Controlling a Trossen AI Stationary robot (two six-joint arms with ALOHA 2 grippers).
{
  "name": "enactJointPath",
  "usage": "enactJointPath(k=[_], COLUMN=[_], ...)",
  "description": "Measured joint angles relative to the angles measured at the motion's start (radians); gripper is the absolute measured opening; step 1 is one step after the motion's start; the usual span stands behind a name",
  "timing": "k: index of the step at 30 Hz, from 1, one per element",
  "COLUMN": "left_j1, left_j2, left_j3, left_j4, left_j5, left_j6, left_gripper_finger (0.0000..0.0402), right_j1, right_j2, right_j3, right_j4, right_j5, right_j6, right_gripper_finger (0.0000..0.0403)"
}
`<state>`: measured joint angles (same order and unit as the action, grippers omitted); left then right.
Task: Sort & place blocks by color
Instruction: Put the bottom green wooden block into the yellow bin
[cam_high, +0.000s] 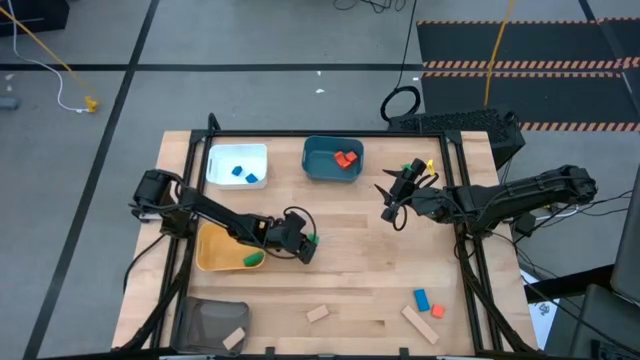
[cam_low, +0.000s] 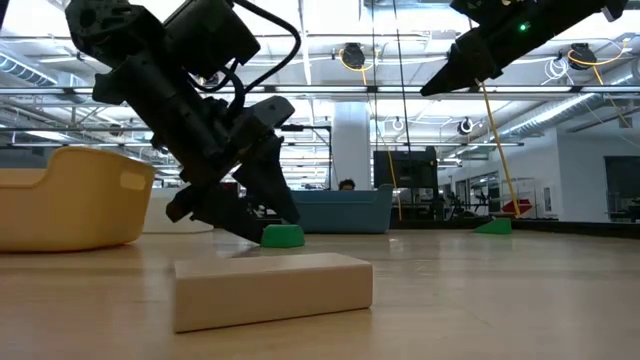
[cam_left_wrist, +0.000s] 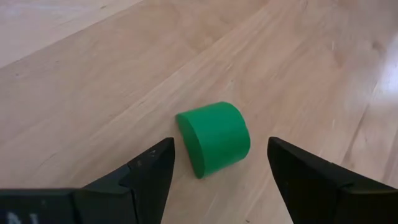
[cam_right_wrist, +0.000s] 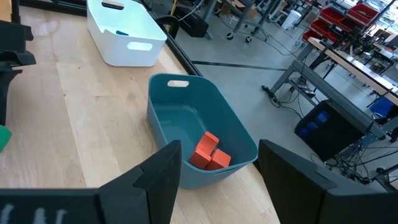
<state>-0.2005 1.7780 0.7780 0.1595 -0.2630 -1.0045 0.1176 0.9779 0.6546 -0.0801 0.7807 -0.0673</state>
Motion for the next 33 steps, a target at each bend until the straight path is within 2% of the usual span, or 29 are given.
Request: enactJointPath(k=[6, 15, 29, 33], left_j1=[0.0, 0.0, -0.011, -0.011], left_j2=[0.003, 0.003, 0.004, 0.057], left_j3=[0.0, 0.0, 0.0, 0.02], left_j4=[0.015, 0.007, 0.028, 0.035], left_j5=[-0.018, -0.053, -0.053, -0.072], left_j6=[0.024, 0.194, 0.1, 0.097], left_gripper_finger=[0.0258, 0.0257, 0.0258, 0.0259], right_j1=[0.0, 0.0, 0.0, 0.0], right_j2=[0.0, 0.0, 0.0, 0.0], right_j3=[0.0, 0.0, 0.0, 0.0], right_j4=[0.0, 0.0, 0.0, -0.001], right_j5=[0.0, 0.0, 0.0, 0.0], right_j6=[0.0, 0.0, 0.0, 0.0], right_gripper_finger=[0.0205, 0.0205, 0.0205, 0.0205])
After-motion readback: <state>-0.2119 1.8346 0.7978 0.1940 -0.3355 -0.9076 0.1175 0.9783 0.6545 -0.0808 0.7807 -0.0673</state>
